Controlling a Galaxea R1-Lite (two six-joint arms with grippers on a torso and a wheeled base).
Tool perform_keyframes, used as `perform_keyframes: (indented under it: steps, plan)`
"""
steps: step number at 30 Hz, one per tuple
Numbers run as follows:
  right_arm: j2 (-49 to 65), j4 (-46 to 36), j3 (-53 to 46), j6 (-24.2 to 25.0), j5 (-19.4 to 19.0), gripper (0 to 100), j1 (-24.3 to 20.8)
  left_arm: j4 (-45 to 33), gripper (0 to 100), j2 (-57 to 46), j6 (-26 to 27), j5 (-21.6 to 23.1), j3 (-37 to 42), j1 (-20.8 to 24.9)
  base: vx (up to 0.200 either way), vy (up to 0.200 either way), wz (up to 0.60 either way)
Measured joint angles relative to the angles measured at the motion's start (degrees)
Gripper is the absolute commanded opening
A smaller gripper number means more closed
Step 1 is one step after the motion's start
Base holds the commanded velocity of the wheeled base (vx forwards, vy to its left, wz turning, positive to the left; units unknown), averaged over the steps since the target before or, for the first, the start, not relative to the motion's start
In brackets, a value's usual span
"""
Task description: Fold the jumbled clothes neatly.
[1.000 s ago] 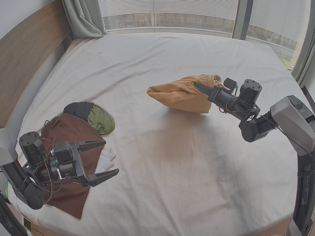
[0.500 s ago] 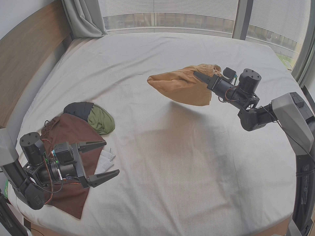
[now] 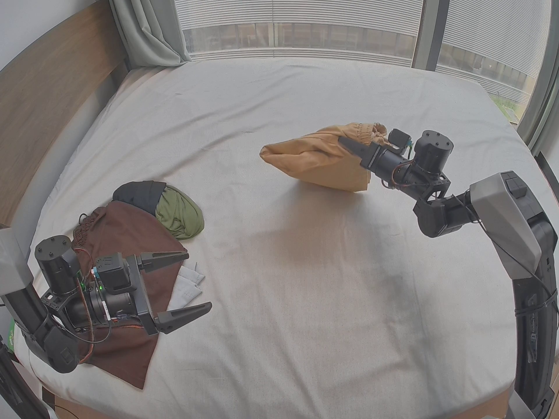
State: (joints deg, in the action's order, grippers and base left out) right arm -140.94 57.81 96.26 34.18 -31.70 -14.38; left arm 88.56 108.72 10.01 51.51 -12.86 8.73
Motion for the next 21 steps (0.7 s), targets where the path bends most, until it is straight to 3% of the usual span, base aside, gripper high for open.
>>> perform_keyframes:
  steps: [8,21]
  plan:
    - [-1.7,5.1,-9.8,-1.5,0.0,0,-0.8,0.0,100,0.0,0.0,0.0,0.2,0.0,0.000,0.000,0.00]
    - [-3.5,21.1,-29.1,-1.5,1.9,0,-2.4,0.1,100,-0.2,0.0,0.0,0.4,0.0,0.000,0.000,0.00]
